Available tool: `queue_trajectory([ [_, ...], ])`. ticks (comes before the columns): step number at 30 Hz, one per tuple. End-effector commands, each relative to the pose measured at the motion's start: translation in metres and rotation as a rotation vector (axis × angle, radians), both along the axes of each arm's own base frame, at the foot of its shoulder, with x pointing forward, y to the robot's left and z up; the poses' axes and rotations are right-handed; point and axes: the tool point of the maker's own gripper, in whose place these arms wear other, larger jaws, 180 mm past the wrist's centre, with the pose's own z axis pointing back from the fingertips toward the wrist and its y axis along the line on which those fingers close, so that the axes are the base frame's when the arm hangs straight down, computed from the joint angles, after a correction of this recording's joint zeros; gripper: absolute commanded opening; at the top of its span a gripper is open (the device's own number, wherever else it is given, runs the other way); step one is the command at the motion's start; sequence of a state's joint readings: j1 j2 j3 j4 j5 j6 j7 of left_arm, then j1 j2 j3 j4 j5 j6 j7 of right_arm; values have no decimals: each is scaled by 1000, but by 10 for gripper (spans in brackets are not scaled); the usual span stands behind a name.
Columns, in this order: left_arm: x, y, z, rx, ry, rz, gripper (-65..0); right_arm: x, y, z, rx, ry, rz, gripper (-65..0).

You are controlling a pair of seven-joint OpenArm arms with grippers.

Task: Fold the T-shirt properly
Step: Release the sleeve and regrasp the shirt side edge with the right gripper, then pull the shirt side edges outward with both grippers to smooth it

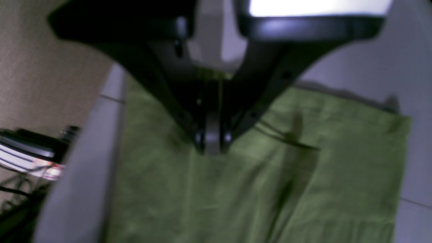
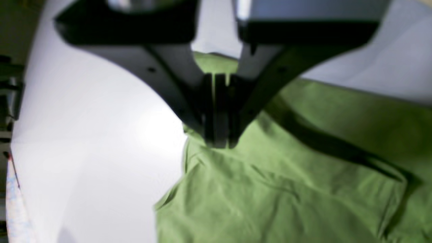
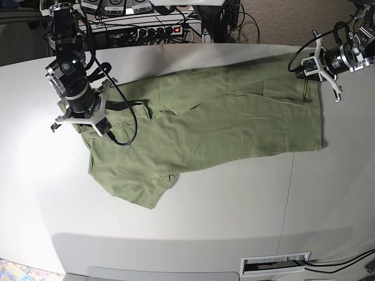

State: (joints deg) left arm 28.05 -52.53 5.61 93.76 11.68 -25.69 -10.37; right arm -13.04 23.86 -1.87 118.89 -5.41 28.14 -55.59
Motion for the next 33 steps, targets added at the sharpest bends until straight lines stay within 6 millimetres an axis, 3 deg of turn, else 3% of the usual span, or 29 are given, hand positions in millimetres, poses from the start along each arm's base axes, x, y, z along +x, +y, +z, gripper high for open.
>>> queue_trajectory([
  [1,6,27,-8,146,-6,25,-650,8,-1,14,-11,-59,15,-650],
  [6,36,33,7,140,-109,112,-650,12,-1,17,-20,-84,27,-650],
  [10,46,51,9,207,-151,193,-650,9,-14,-2,-47,-33,-3,-650],
  [18,30,40,1,174,-77,133,-650,15,-20,-26,-11,-12,3,-650],
  [24,18,34,-5,157,-6,96,-650,-6,-42,-52,-51,141,-98,-650],
  [33,-1,30,-13,146,70,66,-650,-32,-63,-64,-134,271,-189,-650],
])
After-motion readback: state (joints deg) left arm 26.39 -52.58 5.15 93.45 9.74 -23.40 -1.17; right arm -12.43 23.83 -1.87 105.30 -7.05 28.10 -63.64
